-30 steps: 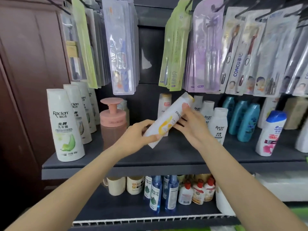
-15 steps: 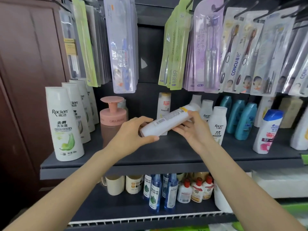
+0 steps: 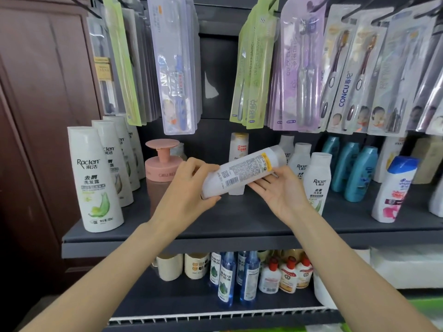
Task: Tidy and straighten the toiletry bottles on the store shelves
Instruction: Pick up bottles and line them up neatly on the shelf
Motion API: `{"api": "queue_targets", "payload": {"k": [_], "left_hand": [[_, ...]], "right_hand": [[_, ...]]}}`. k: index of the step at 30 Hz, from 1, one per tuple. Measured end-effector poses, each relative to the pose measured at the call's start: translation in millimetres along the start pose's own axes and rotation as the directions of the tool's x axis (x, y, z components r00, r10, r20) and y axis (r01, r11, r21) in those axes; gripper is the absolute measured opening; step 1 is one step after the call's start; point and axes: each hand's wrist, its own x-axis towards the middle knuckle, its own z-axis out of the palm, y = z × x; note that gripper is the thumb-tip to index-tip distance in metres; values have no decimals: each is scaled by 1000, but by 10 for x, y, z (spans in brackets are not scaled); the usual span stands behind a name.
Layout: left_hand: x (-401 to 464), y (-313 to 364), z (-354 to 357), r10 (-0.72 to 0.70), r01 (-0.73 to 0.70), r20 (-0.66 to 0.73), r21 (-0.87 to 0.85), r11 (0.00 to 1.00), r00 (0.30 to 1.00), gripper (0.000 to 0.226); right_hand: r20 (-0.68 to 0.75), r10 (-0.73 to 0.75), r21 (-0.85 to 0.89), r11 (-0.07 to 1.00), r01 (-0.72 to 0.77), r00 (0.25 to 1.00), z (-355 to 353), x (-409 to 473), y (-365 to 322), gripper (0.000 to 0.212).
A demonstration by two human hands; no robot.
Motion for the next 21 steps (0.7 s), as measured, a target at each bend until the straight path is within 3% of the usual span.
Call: {"api": "queue_targets", "payload": {"k": [7,13,17,21], "left_hand": [[47,29,44,-143,149,46,-198,969,989,59],[62,78,75,-213,232,95,-312,921,973,51],[93,115,117,-272,334,201,-427,841,941,44],[129,126,170,-283,462,390,-513,723,876,33]], "right_hand": [[-11,-6,-45,999,5,1000,-48,15,-22,19],[-33,-60,-189,981,53,998,-77,21,-64,18],[-137,-58,-222,975,27,989,-84,32,-120,12],[-140,-67,-250,968,30,988,-103,54,-219,12]]}}
